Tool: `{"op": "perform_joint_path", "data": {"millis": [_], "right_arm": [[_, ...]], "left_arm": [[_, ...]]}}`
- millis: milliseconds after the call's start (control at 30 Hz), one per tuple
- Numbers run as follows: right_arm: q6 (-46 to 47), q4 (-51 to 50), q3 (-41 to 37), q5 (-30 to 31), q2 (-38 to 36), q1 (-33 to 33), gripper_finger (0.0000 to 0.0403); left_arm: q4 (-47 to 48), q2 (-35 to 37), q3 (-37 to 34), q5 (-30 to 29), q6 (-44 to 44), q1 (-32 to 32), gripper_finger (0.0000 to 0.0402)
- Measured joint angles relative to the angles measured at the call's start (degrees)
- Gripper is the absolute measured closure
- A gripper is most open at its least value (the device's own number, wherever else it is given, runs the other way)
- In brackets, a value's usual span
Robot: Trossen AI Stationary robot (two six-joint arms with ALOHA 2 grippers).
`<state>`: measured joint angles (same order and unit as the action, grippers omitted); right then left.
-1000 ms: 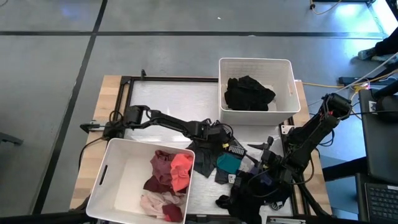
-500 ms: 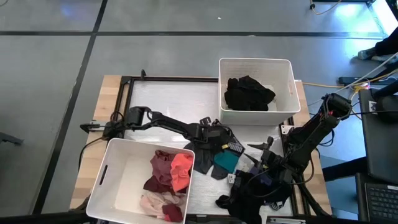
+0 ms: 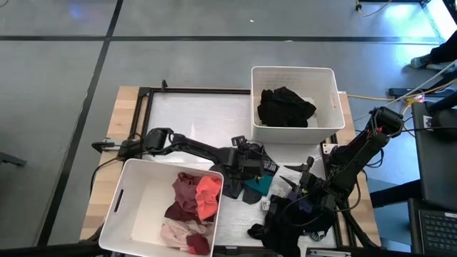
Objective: Sort clothes
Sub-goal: Put the gray boxer into the top white bin
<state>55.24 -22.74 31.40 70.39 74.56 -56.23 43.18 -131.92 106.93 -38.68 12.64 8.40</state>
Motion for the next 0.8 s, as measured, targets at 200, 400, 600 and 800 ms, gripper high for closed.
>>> {"op": "perform_joint_path", "data": {"millis": [200, 400, 600, 800], "right_arm": [[0.0, 0.0, 0.0, 0.0, 0.0, 0.0, 0.0196], [0.0, 0.2, 0.0, -1.3, 0.0, 0.0, 0.0196], [0.0, 0.1, 0.1, -1.5, 0.3, 0.0, 0.0196], [0.0, 0.2, 0.0, -1.0, 0.3, 0.0, 0.0196]], "left_arm": [[3.7, 0.3, 7.0, -3.3, -3.8, 2.3, 0.0397], [4.8, 2.2, 13.0, -4.3, -7.2, 3.9, 0.0399], [4.2, 5.6, 15.6, -8.1, -11.9, 5.1, 0.0399], [0.8, 9.5, 16.6, -10.0, -17.2, 4.9, 0.0398]]}}
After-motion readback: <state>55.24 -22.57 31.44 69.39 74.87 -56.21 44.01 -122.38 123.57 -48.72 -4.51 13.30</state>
